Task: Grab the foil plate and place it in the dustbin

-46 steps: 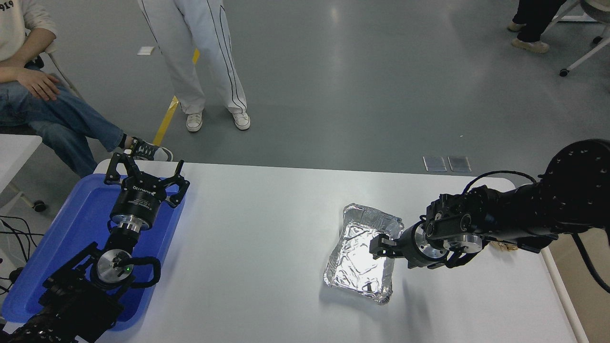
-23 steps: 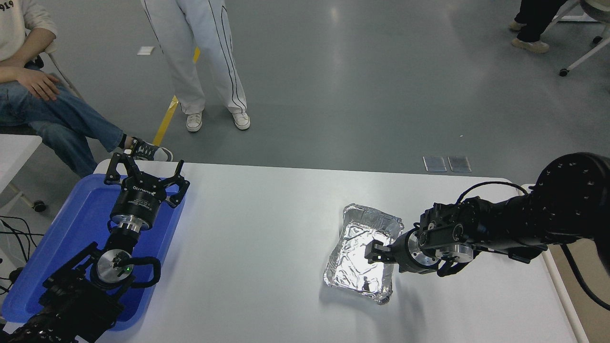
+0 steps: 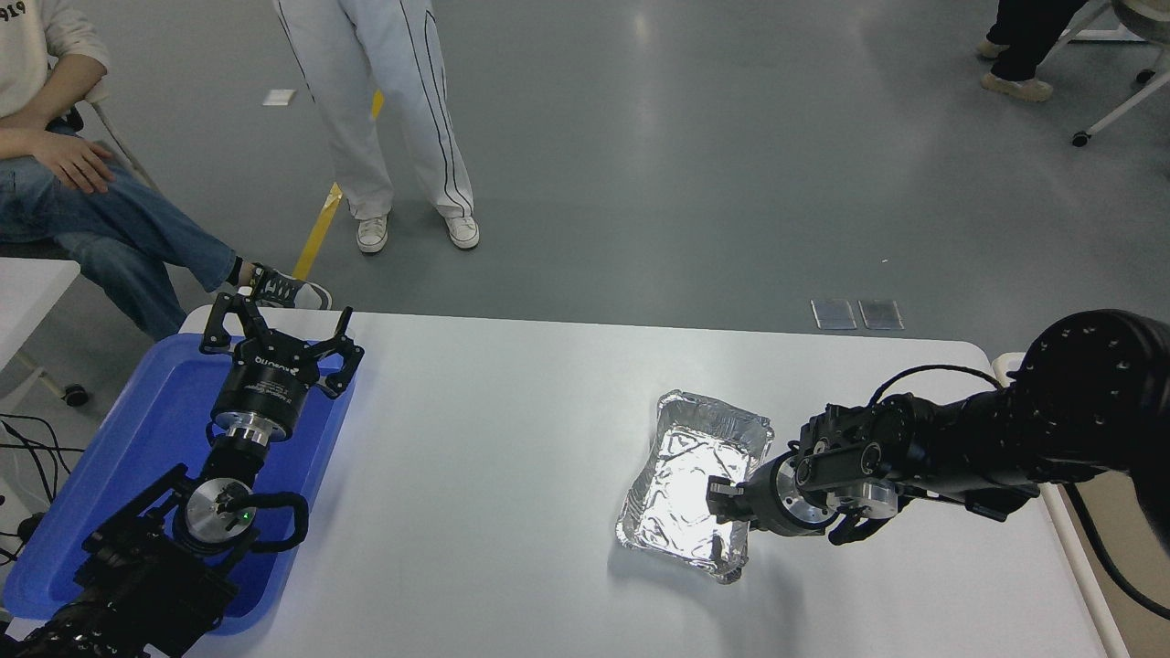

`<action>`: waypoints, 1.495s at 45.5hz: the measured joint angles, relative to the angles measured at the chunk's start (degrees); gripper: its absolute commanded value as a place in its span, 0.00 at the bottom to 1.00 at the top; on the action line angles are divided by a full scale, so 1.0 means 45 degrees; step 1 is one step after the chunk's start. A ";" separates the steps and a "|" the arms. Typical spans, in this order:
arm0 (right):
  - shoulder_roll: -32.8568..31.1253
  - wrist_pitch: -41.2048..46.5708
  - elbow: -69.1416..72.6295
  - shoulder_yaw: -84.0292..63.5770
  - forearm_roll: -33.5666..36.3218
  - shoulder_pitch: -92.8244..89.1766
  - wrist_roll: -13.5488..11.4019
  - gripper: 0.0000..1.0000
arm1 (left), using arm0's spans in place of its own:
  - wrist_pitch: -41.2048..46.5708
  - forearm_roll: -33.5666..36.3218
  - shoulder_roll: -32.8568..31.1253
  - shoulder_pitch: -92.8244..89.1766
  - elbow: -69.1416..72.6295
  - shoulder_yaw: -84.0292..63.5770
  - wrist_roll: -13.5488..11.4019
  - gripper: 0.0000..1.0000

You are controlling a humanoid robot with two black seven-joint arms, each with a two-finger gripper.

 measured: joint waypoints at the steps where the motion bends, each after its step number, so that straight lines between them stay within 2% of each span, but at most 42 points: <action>1: 0.0000 0.0022 0.0008 0.0019 0.0009 -0.0008 -0.0028 0.00 | 0.0000 0.0000 0.0000 0.0000 0.0000 0.0000 0.0000 1.00; 31: -0.0248 0.1100 0.0217 0.0253 0.0178 0.0294 -0.0533 0.00 | 0.0000 0.0000 0.0000 0.0000 -0.0004 0.0000 0.0000 1.00; 47: -0.1336 0.4321 0.0905 -0.0421 -0.0462 0.2482 -0.0715 0.00 | 0.0000 0.0000 0.0000 -0.0002 -0.0007 0.0000 0.0001 1.00; 68: -0.2963 0.7238 0.2618 -0.1291 -0.1652 0.6325 -0.0755 0.00 | -0.0001 0.0001 0.0000 0.0000 -0.0003 0.0004 0.0016 1.00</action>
